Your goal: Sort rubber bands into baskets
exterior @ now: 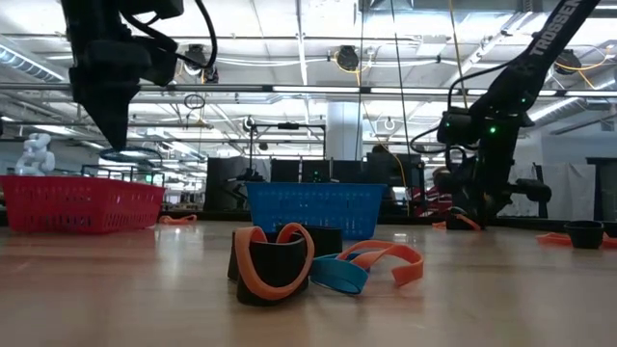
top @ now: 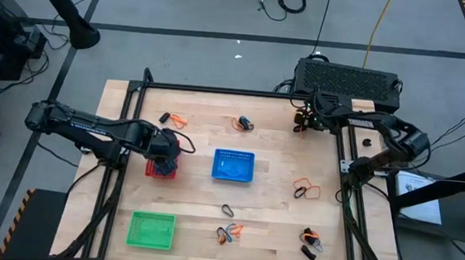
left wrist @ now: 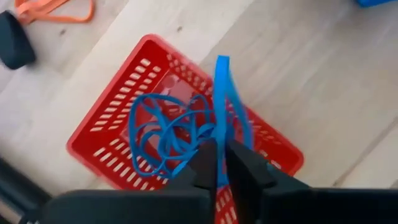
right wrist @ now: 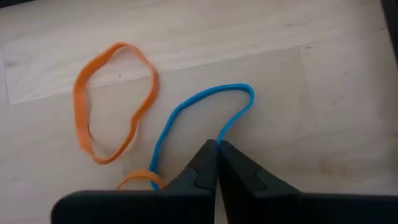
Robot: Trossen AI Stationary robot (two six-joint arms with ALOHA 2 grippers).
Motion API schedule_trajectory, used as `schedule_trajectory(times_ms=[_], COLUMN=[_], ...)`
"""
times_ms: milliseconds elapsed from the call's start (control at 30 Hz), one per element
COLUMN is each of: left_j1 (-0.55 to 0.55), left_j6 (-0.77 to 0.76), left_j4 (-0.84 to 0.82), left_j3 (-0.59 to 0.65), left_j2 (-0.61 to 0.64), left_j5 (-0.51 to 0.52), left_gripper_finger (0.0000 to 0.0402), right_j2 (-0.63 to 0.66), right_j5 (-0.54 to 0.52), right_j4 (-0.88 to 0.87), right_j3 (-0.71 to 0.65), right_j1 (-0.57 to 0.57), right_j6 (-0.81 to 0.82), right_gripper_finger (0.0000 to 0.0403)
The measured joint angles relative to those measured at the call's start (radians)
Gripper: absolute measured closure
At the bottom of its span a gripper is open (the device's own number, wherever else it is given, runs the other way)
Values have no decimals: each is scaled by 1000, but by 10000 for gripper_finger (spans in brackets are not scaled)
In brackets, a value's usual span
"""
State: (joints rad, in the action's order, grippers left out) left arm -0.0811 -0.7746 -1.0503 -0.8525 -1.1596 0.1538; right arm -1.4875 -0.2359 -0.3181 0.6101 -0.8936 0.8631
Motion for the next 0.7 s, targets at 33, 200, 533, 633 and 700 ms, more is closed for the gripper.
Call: schedule_trajectory(times_ms=[33,200,533,633,700], left_j1=[0,0,0,-7,-12], left_j6=[2,-3,15,81,140], left_j4=[6,-12,-11,117,244], left_j3=[0,0,0,0,0], left_j2=[0,0,0,0,0], left_j5=[0,16,26,30,30], left_gripper_finger=[348,284,242,242,242], right_j2=[5,48,291,373,422], right_j5=[1,3,-83,-80,-69], right_j4=[-3,-12,1,12,27], right_j3=[-1,-4,-3,-3,-3], right_j1=[0,7,30,39,52], right_j6=[0,-12,-38,-62,-87], right_gripper_finger=[395,401,402,402,403])
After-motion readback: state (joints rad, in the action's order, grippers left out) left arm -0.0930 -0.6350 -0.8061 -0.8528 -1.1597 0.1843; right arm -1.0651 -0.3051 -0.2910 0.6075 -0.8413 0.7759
